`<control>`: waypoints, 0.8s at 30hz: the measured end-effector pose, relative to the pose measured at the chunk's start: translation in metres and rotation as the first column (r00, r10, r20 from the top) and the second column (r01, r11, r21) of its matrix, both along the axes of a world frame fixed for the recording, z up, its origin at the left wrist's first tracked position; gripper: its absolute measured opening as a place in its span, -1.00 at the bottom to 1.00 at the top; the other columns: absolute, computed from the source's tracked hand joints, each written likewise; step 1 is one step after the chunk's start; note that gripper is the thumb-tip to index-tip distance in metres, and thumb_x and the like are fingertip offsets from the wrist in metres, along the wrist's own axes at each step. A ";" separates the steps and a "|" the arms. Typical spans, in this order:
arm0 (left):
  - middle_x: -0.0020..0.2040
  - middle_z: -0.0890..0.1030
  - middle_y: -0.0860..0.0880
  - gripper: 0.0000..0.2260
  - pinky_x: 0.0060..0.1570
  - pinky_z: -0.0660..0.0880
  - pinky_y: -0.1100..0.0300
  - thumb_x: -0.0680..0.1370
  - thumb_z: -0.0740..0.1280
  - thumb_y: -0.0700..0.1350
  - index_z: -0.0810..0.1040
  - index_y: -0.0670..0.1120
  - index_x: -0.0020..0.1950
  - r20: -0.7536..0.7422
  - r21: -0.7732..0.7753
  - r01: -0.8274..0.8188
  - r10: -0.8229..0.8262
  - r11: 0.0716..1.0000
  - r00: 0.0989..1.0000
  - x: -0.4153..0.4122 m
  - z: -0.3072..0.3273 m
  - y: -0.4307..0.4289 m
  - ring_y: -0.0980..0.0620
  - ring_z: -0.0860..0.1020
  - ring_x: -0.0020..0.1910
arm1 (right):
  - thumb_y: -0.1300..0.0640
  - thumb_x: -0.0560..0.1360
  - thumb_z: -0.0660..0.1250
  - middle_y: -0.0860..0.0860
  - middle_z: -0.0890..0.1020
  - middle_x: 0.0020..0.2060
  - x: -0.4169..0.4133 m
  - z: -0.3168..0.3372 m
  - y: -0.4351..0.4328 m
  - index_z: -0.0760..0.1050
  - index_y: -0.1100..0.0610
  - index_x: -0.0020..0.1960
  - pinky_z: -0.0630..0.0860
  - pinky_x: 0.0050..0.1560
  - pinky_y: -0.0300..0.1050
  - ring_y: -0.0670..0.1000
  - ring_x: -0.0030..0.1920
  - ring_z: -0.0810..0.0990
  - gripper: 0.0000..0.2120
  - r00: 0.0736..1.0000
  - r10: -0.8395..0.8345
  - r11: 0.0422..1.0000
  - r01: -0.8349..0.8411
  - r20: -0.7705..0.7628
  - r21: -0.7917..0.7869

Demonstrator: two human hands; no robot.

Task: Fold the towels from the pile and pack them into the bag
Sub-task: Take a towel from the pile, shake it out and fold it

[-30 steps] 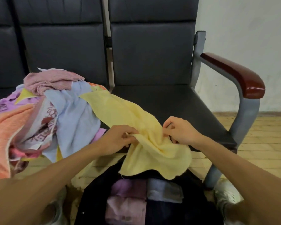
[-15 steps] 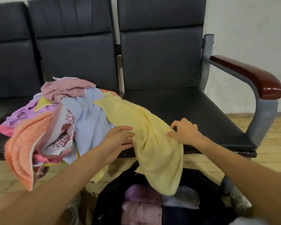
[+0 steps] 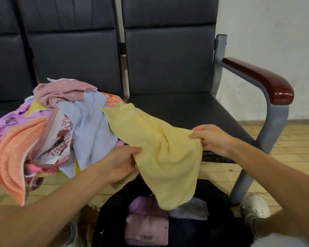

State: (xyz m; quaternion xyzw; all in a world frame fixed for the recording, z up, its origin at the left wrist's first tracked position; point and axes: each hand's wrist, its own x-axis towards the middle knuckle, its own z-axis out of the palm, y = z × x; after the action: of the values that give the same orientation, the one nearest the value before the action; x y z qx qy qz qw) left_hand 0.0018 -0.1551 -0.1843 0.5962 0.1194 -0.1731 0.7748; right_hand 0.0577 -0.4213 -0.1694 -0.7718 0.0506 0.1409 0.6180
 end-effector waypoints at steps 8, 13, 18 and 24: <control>0.15 0.64 -0.13 -0.78 -0.20 0.57 0.13 0.66 0.17 -0.21 0.53 -0.21 0.22 0.175 0.193 -0.074 0.040 0.978 0.984 0.006 0.025 0.021 -0.05 0.63 0.03 | 0.14 0.48 0.44 0.09 0.71 0.00 -0.015 0.006 -0.011 0.63 0.20 0.12 0.61 -0.05 -0.04 0.07 0.02 0.69 -0.76 0.979 0.118 0.991 -0.127 -0.168 -0.049; 0.13 0.65 -0.12 -0.75 -0.27 0.59 0.17 0.66 0.17 -0.16 0.51 -0.21 0.28 0.171 0.161 -0.147 0.119 0.976 0.978 0.005 0.024 0.028 -0.03 0.63 0.02 | 0.21 0.50 0.36 0.12 0.58 0.20 -0.012 0.004 -0.009 0.52 0.17 0.22 0.54 0.18 0.01 0.12 0.18 0.58 -0.71 0.994 -0.021 0.971 0.046 -0.108 0.234; 0.14 0.66 -0.06 -0.76 -0.08 0.56 0.12 0.66 0.18 -0.11 0.54 -0.10 0.28 0.216 0.151 -0.153 0.118 0.977 0.969 0.004 0.025 0.022 -0.03 0.62 0.12 | 0.30 0.48 0.37 0.13 0.61 0.14 -0.011 0.008 -0.012 0.55 0.22 0.19 0.57 0.11 0.06 0.10 0.09 0.62 -0.72 0.994 -0.036 0.948 0.067 -0.105 0.310; 0.11 0.67 -0.01 -0.77 -0.17 0.52 0.21 0.65 0.21 -0.04 0.55 -0.02 0.25 0.276 0.105 -0.218 0.183 0.970 0.944 0.007 0.026 0.027 0.06 0.62 0.04 | 0.32 0.40 0.43 0.10 0.65 0.10 -0.018 0.017 -0.021 0.57 0.19 0.16 0.58 0.09 0.01 0.11 0.13 0.62 -0.67 0.986 0.091 0.987 -0.070 -0.138 0.146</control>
State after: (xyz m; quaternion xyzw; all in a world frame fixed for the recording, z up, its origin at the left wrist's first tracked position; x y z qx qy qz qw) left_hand 0.0083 -0.1285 -0.1583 0.6492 0.0866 -0.0037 0.7556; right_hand 0.0397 -0.4420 -0.1524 -0.7155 0.0539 0.2245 0.6593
